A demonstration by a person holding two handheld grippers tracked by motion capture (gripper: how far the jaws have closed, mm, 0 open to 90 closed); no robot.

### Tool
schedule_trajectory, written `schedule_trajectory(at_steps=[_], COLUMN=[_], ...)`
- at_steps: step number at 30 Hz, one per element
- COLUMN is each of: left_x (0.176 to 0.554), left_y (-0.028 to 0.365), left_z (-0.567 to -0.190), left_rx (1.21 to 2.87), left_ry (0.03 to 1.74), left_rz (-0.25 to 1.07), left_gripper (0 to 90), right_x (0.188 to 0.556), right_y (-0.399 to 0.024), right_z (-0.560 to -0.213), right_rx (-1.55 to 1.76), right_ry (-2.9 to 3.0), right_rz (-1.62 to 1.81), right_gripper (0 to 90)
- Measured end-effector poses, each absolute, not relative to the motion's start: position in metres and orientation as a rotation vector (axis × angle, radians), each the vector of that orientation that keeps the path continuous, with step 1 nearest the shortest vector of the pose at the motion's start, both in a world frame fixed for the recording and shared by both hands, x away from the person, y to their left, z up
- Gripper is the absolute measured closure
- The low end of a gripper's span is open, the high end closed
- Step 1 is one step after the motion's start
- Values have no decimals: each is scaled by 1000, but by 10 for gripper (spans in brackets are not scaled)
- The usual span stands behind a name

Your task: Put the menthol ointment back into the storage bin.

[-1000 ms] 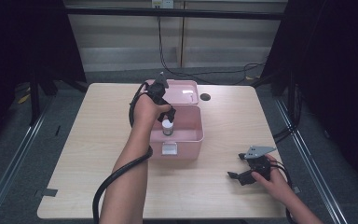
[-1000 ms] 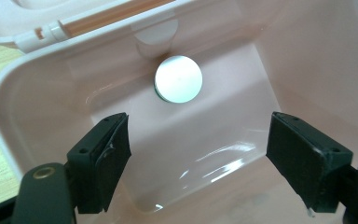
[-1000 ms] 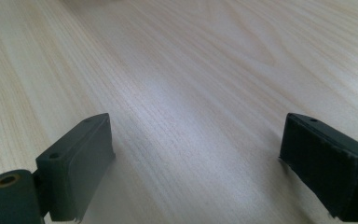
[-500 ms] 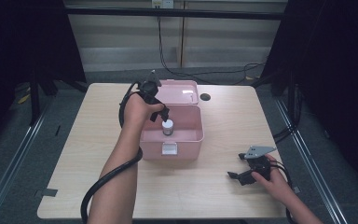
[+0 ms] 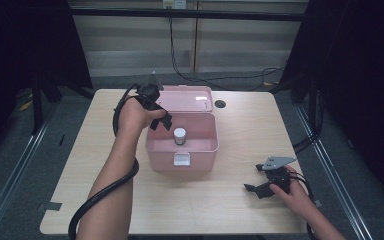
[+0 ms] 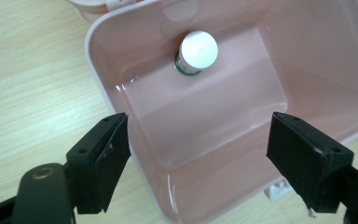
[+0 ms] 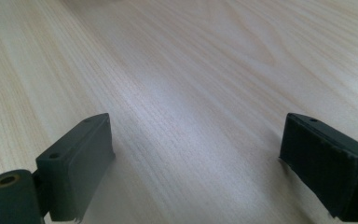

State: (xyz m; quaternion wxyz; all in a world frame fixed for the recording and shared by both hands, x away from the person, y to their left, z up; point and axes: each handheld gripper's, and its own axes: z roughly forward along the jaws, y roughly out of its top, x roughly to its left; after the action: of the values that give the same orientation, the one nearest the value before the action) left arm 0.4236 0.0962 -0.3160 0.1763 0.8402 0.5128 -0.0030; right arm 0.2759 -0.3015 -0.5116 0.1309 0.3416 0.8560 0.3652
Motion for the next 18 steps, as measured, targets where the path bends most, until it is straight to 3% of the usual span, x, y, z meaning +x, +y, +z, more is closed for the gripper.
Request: schedule_trajectory(at_steps=[18], left_x=[410], left_y=[133], left_z=[-298], left_rx=[2352], left_ry=[1475], left_rz=[15], left_gripper=[190], right_x=[276], right_y=[-301], right_z=[-512], right_rx=[993], right_ry=[2485], right_rz=[1061], right_gripper=[88])
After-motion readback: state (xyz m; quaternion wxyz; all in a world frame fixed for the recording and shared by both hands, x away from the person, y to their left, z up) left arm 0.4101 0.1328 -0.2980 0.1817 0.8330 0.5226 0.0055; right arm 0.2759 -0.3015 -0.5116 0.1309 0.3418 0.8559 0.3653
